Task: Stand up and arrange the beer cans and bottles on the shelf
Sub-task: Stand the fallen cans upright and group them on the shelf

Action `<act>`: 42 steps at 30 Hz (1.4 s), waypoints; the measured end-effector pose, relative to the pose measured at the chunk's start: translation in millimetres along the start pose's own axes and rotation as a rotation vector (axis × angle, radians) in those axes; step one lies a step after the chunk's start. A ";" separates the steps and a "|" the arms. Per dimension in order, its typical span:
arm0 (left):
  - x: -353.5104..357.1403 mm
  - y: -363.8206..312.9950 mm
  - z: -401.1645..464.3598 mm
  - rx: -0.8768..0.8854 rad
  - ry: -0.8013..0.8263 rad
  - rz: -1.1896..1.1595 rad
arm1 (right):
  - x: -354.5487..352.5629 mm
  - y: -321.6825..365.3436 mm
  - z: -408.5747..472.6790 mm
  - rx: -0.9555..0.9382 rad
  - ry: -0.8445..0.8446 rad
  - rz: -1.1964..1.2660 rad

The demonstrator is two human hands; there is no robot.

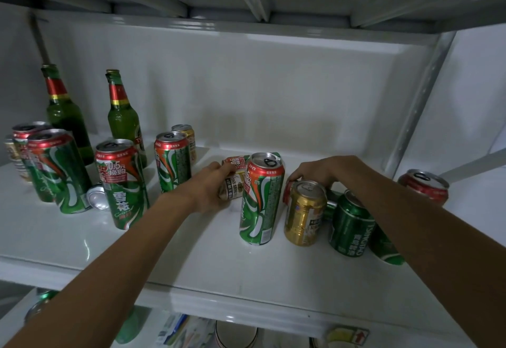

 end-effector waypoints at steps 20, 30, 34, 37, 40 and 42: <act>-1.3 -9.5 7.1 0.029 0.101 0.052 | -53.3 -11.1 -54.4 -0.122 -0.411 0.259; -31.9 -17.0 8.9 0.010 0.206 0.137 | -66.0 -21.9 -91.6 -0.144 -0.604 0.433; -39.9 -19.5 5.5 -0.010 0.231 0.165 | -64.6 -26.1 -101.4 -0.112 -0.632 0.416; -48.0 -17.2 2.8 -0.033 0.223 0.150 | -63.0 -33.5 -105.3 -0.107 -0.670 0.450; -54.0 -16.8 -0.1 -0.062 0.231 0.137 | -59.0 -42.3 -106.1 -0.103 -0.688 0.508; -56.0 -17.7 -2.1 -0.074 0.236 0.125 | -58.4 -43.9 -105.2 -0.112 -0.685 0.510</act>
Point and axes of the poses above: each hand's wrist, its own z-axis towards the middle knuckle, its own x-axis out of the palm, y = z × x, the point moved 10 cm from there along z, towards the middle knuckle, and after that the axes turned 10 degrees about y, right-handed, at the moved point
